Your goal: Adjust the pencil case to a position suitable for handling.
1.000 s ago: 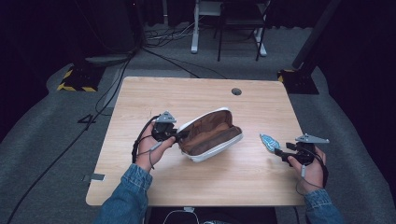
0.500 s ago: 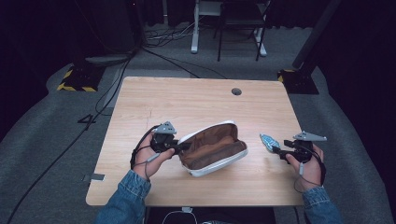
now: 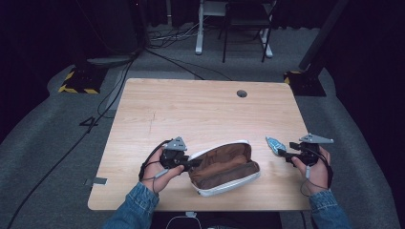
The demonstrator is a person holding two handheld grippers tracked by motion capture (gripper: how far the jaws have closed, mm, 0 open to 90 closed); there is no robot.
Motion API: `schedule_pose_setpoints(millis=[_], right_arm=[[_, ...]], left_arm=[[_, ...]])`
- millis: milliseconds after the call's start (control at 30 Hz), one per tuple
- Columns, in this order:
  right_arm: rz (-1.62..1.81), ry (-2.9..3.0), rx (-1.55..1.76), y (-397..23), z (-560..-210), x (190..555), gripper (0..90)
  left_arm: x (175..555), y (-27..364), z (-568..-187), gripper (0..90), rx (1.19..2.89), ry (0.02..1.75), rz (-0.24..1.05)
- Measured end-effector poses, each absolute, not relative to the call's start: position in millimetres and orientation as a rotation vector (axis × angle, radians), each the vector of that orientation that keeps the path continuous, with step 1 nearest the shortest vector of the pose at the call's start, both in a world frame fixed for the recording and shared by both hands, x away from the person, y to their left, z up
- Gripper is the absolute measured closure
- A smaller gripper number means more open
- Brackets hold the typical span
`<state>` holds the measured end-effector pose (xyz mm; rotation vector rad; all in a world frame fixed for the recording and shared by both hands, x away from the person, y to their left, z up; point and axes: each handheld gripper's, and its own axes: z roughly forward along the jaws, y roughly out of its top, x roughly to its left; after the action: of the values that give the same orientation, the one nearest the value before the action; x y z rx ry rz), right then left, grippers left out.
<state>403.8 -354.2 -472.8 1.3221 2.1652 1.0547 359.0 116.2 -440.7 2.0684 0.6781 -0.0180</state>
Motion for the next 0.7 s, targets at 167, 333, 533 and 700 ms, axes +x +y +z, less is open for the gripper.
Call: schedule_pose_setpoints(millis=[167,333,533,700], right_arm=[[1.049,2.173,1.317,-353.3,-474.2,403.6,33.0],[1.047,2.177,1.32,-353.0,-474.8,403.1,33.0],[1.043,2.182,1.315,-353.6,-475.4,403.2,32.9],[1.044,2.183,1.315,-353.6,-475.5,403.1,32.9]], left_arm=[[357.4,113.6,-450.6,85.4,2.082,0.666,-0.031],[358.1,111.3,-459.8,85.3,2.094,0.655,-0.045],[358.9,113.0,-465.6,85.0,2.09,0.652,-0.061],[358.7,118.4,-472.6,84.5,2.102,0.678,-0.053]])
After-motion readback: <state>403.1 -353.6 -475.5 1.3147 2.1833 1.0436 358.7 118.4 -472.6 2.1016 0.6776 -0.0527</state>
